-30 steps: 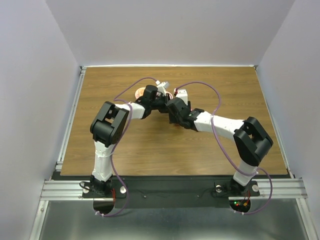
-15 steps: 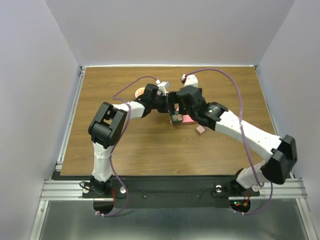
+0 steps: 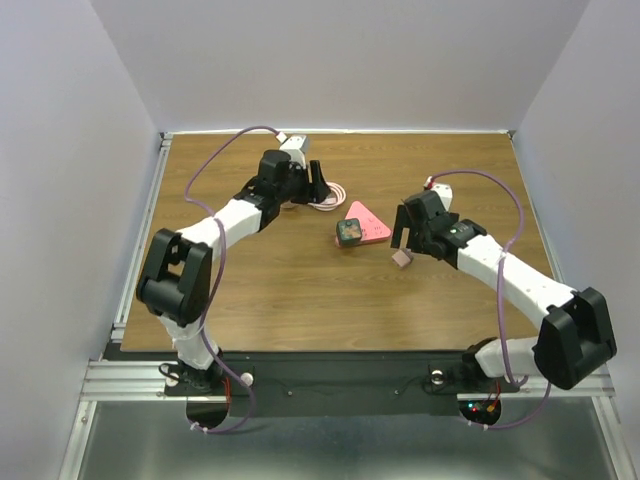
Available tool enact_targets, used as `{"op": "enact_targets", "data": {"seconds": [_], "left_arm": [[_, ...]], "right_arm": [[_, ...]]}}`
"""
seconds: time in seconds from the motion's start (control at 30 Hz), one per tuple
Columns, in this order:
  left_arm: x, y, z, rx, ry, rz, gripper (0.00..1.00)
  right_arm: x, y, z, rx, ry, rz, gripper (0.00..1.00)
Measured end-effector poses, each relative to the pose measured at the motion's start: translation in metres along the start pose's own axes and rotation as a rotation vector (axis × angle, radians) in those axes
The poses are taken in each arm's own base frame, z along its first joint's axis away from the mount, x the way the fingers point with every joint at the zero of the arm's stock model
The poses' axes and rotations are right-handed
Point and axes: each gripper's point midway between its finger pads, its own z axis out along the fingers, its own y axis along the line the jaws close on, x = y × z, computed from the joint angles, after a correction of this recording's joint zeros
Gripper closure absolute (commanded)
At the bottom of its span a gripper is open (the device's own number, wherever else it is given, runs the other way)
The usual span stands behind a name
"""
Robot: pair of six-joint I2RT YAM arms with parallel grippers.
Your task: Insert the plug
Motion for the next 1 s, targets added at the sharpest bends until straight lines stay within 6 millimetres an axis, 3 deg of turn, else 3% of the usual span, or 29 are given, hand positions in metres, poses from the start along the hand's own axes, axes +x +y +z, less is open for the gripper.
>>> {"op": "enact_targets", "data": {"seconds": [0.17,0.2,0.3,0.37,0.47,0.63,0.8,1.0], "left_arm": [[-0.022,-0.047,-0.028,0.022,-0.106,0.151,0.29],[-0.018,-0.071,-0.032,0.058,-0.115,0.207,0.29],[0.013,-0.132,-0.033,0.173,-0.084,0.344,0.29],[0.045,-0.165,-0.031,0.263,-0.027,0.422,0.29],[0.083,-0.191,-0.017,0.334,0.056,0.508,0.29],[0.124,-0.196,0.019,0.340,0.177,0.594,0.29],[0.158,-0.192,0.053,0.311,0.278,0.641,0.26],[0.175,-0.183,0.067,0.276,0.346,0.668,0.20]], "right_arm": [[-0.018,-0.017,-0.003,0.024,-0.047,0.142,0.00],[-0.020,-0.023,-0.002,0.034,-0.054,0.167,0.00],[-0.025,-0.048,-0.002,0.090,-0.086,0.246,0.00],[-0.032,-0.063,-0.005,0.121,-0.118,0.290,0.00],[-0.052,-0.079,-0.015,0.140,-0.202,0.358,0.00],[-0.080,-0.089,-0.031,0.125,-0.317,0.427,0.00],[-0.089,-0.088,-0.032,0.111,-0.344,0.444,0.00],[-0.095,-0.087,-0.036,0.092,-0.368,0.452,0.00]]}}
